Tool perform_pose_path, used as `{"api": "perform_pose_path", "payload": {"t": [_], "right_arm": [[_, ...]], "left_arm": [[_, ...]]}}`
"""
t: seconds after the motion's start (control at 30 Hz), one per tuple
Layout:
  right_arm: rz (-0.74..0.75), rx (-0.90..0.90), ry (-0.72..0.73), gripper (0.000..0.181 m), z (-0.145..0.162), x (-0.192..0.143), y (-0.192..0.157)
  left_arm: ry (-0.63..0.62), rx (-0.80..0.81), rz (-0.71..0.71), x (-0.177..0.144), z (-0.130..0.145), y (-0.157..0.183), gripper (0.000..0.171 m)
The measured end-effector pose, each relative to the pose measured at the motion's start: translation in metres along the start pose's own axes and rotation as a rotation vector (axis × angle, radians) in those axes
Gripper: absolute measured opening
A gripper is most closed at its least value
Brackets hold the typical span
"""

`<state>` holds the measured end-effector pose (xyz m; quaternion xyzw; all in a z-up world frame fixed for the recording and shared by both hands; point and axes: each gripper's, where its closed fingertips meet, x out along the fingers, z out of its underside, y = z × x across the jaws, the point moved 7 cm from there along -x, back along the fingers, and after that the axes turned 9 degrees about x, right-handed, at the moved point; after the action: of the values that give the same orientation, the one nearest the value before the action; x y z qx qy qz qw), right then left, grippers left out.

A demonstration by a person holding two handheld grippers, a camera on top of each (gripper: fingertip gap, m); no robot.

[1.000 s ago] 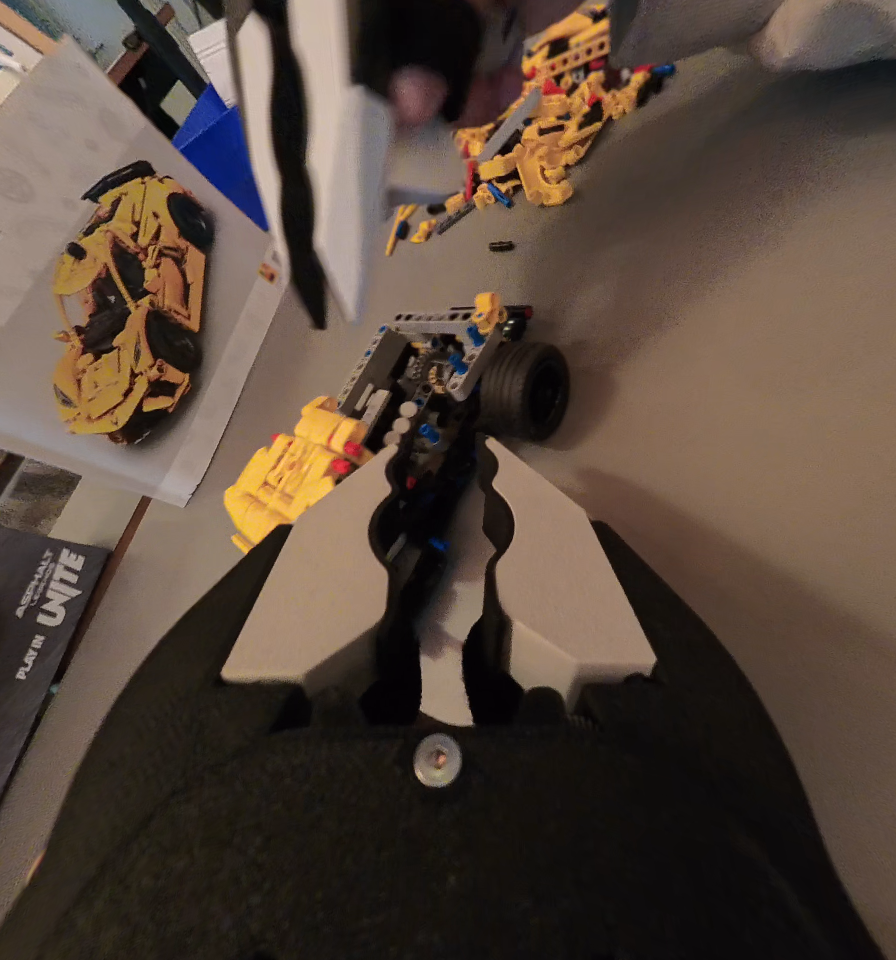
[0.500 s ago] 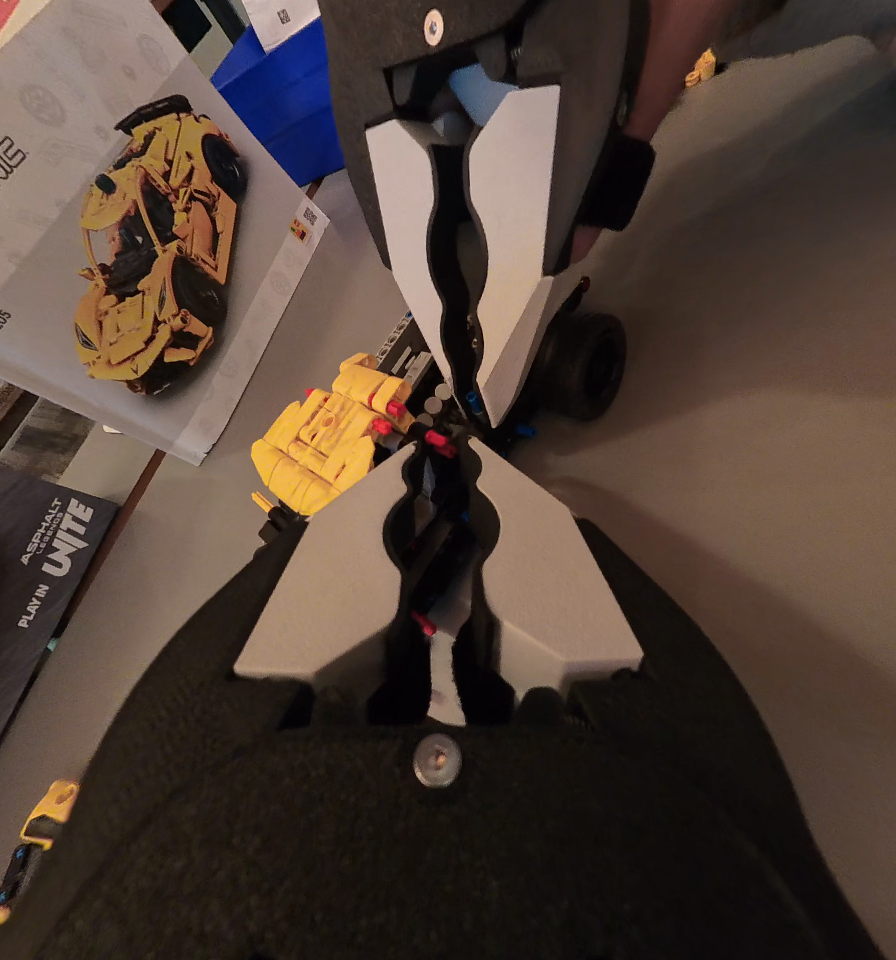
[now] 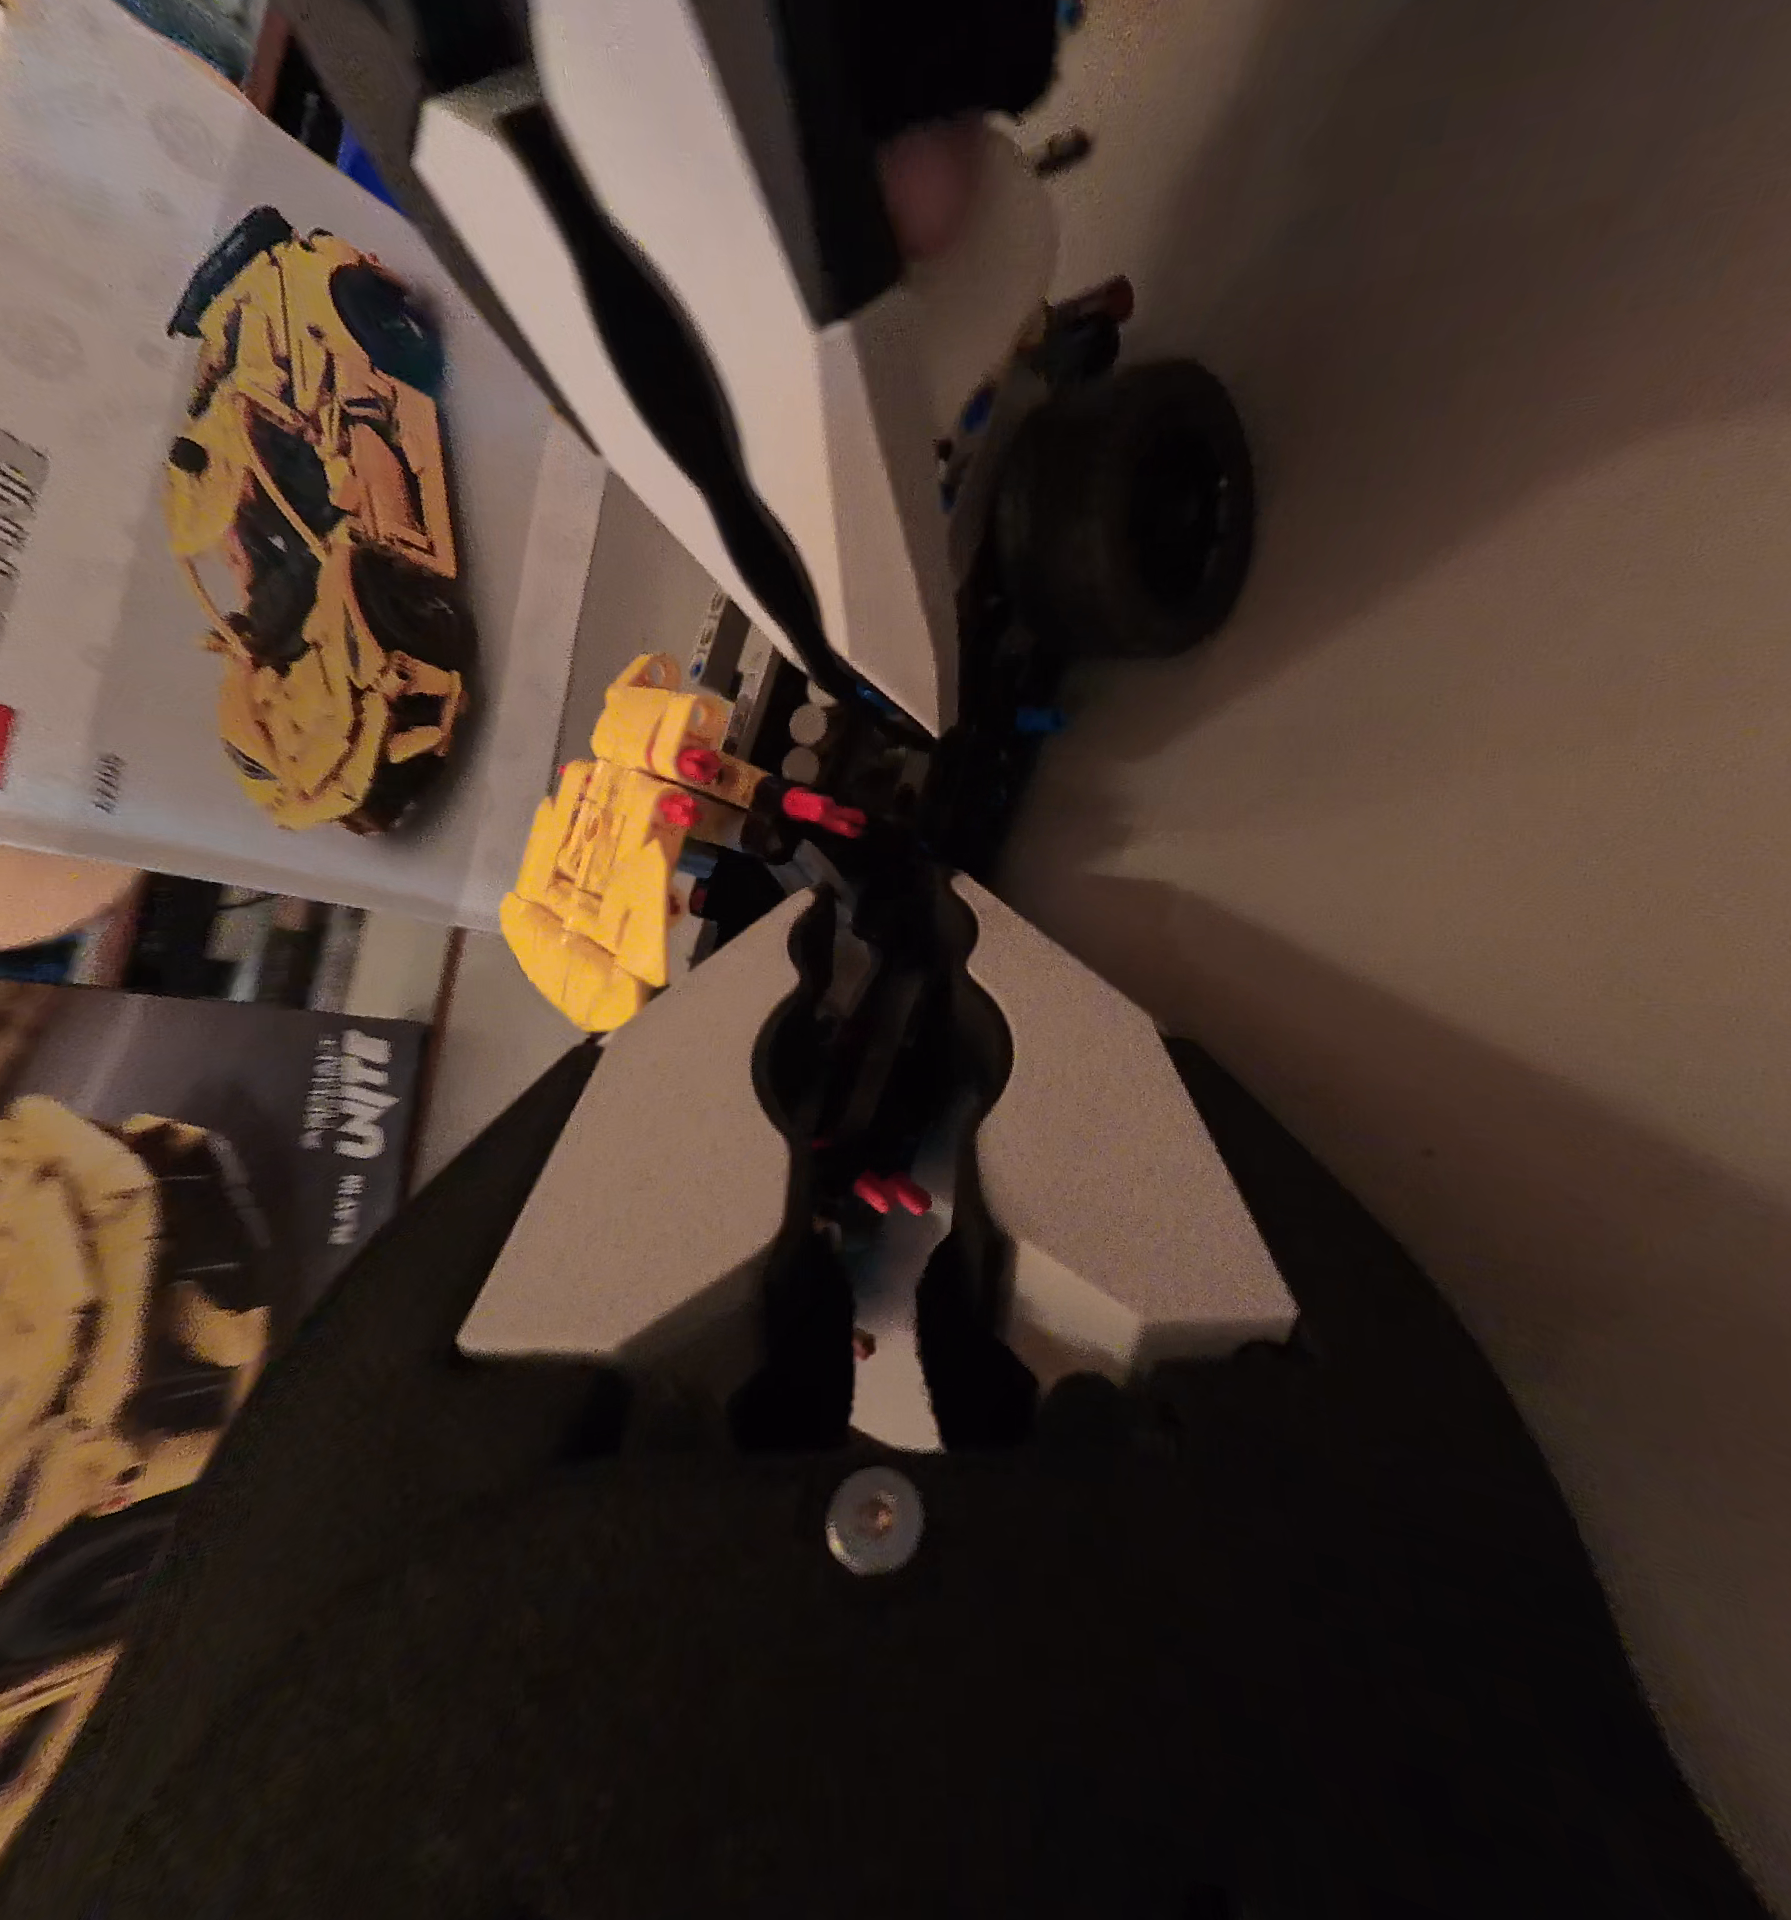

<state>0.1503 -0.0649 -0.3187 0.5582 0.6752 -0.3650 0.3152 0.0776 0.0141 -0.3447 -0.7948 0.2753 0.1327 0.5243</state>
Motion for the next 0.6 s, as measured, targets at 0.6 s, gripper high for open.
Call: {"api": "perform_pose_path", "payload": {"t": [0.6], "right_arm": [[-0.091, 0.071, 0.315, 0.005, -0.021, -0.052, 0.009]], "left_arm": [[-0.195, 0.362, -0.209, 0.02, -0.006, 0.013, 0.011]]}}
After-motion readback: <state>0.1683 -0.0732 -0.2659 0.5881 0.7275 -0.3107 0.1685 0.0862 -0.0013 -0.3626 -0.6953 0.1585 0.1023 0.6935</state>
